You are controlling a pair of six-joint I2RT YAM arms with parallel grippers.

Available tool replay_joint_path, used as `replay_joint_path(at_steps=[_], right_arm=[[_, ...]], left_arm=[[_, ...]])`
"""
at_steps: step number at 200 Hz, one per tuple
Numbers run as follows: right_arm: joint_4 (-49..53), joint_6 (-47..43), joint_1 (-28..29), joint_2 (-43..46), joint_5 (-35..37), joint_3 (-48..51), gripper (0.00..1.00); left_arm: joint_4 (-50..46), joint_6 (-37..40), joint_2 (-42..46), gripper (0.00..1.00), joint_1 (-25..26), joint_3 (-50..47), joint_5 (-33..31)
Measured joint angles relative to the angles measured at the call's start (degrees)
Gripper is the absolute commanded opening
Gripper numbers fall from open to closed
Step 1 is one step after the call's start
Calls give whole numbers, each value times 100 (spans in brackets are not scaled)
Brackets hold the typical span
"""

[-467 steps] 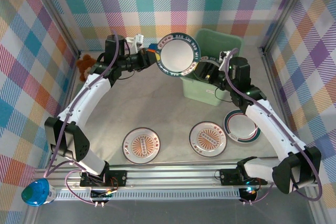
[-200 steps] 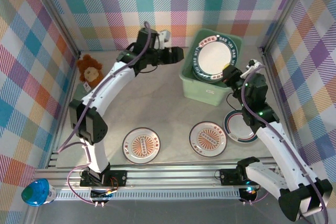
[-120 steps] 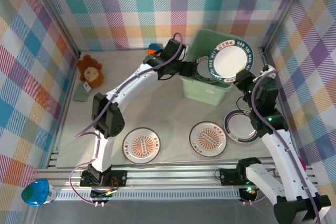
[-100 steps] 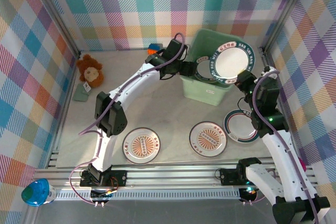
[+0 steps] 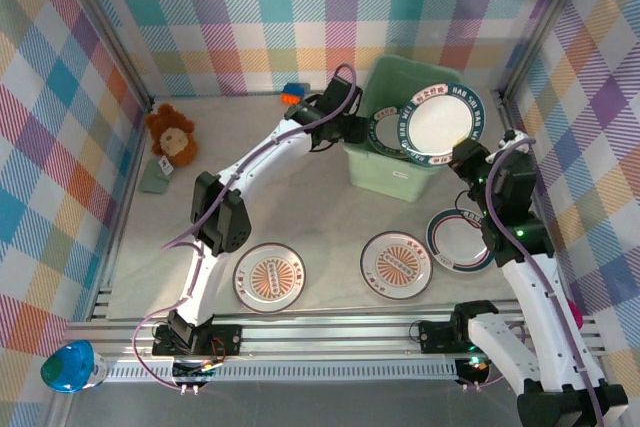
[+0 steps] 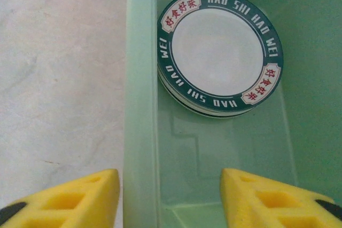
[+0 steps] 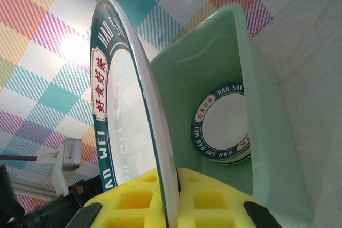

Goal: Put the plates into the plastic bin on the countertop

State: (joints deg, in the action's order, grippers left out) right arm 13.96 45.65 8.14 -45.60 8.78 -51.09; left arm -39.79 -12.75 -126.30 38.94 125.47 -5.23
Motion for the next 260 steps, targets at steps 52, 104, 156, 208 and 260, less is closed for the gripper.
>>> replay_joint_path(at_steps=[52, 104, 156, 208, 260], right_arm=[[140, 22, -31, 57, -39, 0, 0], [225, 42, -31, 57, -50, 0, 0], [249, 42, -31, 57, -94, 0, 0], [247, 63, -31, 57, -155, 0, 0], [238, 249, -33, -46, -424, 0, 0]], left_arm=[[-81, -299, -9, 28, -2, 4, -142], [39, -481, 61, 21, -2, -199, -282], [516, -669, 544, 18, -2, -1040, -289], [570, -839, 1290, 17, -2, -2041, -372], [487, -1215, 2354, 17, -2, -3316, -636]])
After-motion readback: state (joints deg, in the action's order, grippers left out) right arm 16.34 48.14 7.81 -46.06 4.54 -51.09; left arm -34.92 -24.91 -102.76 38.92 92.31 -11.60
